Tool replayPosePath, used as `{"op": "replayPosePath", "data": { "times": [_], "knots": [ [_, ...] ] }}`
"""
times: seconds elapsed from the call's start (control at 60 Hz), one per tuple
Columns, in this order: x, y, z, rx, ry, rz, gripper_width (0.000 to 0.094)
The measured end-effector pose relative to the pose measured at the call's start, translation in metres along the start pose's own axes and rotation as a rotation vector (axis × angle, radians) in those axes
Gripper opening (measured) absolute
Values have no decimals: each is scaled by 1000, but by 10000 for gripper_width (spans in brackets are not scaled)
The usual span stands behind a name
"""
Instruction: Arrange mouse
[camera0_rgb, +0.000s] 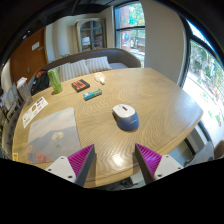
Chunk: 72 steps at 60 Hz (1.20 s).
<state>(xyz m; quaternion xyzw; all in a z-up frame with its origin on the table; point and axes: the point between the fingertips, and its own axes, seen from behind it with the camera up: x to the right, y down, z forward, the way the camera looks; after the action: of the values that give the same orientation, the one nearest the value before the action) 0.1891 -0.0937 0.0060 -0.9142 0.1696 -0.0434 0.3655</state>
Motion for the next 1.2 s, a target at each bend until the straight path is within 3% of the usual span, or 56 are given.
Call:
{"op": "replayPosePath", "data": {
  "times": [0.133, 0.267, 0.35, 0.417, 0.55, 0.717, 0.833, 0.933, 1.05, 1.133, 1.2],
  "knots": [
    [41, -39, 47, 26, 0, -72, 829],
    [43, -61, 90, 36, -102, -179, 835],
    [38, -79, 103, 75, -164, -172, 754],
    [31, -84, 109, 100, -205, -211, 564],
    [29, -84, 110, 141, -201, -219, 511],
    [30, -83, 112, 49, -178, -249, 413],
    [33, -93, 101, -8, -140, -207, 401],
    [-1, -167, 58, 140, -144, -171, 402],
    [-94, -242, -14, 310, -213, -189, 399],
    [-167, -242, -24, 339, -276, -185, 398],
    [-214, -215, -23, 320, -297, -205, 397]
  ]
}}
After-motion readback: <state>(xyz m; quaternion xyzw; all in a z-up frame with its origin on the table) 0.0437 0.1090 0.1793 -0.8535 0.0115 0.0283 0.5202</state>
